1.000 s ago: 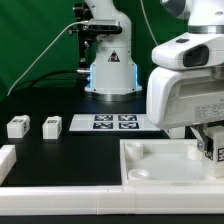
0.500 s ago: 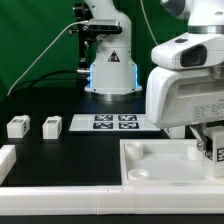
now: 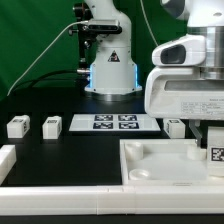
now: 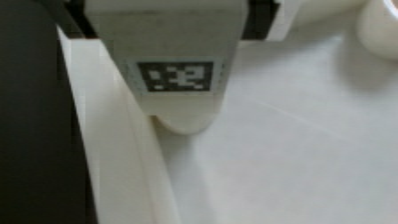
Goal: Assemble one leg
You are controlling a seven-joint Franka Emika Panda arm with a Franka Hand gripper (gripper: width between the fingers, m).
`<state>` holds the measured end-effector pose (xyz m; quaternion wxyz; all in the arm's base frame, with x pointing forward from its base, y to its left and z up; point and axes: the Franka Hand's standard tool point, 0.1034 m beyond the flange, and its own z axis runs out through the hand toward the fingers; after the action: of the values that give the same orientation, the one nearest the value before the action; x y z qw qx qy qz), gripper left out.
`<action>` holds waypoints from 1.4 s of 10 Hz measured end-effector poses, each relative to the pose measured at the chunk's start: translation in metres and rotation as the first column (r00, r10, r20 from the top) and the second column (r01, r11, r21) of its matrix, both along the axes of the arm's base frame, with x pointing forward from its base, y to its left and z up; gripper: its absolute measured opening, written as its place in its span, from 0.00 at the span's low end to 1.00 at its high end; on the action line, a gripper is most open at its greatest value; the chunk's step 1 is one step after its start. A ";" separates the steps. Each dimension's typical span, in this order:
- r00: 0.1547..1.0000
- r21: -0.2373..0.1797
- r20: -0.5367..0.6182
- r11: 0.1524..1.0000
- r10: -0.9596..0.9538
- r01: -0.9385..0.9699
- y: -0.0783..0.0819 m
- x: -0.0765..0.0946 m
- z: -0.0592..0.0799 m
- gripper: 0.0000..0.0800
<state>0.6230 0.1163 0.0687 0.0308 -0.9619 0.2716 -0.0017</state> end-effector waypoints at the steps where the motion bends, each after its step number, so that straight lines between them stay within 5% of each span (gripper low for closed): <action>1: 0.989 0.004 -0.010 0.989 -0.151 0.151 0.001 0.000 0.000 0.36; 7: 0.715 0.004 -0.053 0.716 -0.697 0.698 0.008 -0.002 0.000 0.36; 8: 0.717 0.004 -0.053 0.718 -0.695 0.696 0.009 -0.002 0.000 0.48; 9: 0.747 0.005 -0.051 0.748 -0.663 0.664 0.009 -0.002 -0.001 0.48; 10: 0.748 0.005 -0.051 0.748 -0.662 0.663 0.009 -0.002 -0.001 0.71; 14: 0.951 0.008 -0.022 0.951 -0.308 0.308 0.008 -0.002 -0.001 0.81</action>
Offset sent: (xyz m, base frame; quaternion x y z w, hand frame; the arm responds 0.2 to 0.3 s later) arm -0.0065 0.0049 0.0012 -0.0237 0.0046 0.3522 0.9356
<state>0.6211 0.1238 0.0679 0.0326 -0.9076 0.4185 0.0047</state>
